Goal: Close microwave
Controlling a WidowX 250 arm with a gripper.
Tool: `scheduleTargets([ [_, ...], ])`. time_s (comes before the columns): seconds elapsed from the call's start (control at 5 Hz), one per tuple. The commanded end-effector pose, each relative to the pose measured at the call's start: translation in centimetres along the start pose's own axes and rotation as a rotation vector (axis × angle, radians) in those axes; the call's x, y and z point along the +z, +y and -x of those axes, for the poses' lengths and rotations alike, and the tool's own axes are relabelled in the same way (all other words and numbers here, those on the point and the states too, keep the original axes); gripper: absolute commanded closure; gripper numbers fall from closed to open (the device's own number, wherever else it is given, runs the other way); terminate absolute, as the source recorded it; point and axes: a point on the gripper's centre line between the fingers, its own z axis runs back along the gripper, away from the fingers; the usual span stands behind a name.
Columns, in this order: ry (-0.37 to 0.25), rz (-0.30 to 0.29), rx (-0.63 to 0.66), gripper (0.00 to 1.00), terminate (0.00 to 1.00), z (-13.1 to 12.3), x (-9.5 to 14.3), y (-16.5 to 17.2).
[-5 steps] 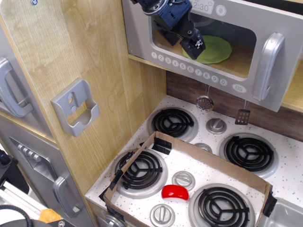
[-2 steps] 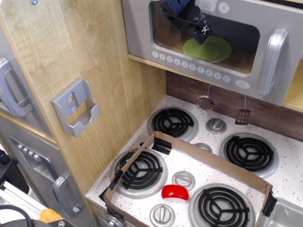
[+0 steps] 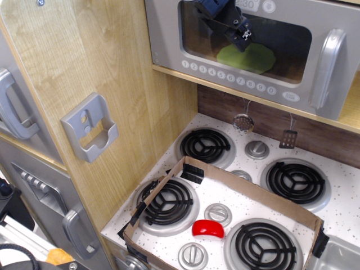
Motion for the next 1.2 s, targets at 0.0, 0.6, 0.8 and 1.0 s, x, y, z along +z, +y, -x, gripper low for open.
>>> scheduleTargets([
  [0.0,-0.050,-0.036,-0.047,0.00,0.00,-2.88,2.03,0.30],
  [0.6,-0.050,-0.036,-0.047,0.00,0.00,-2.88,2.03,0.30],
  [0.8,-0.050,-0.036,-0.047,0.00,0.00,-2.88,2.03,0.30],
  [1.0,-0.050,-0.036,-0.047,0.00,1.00,-2.88,2.03,0.30],
])
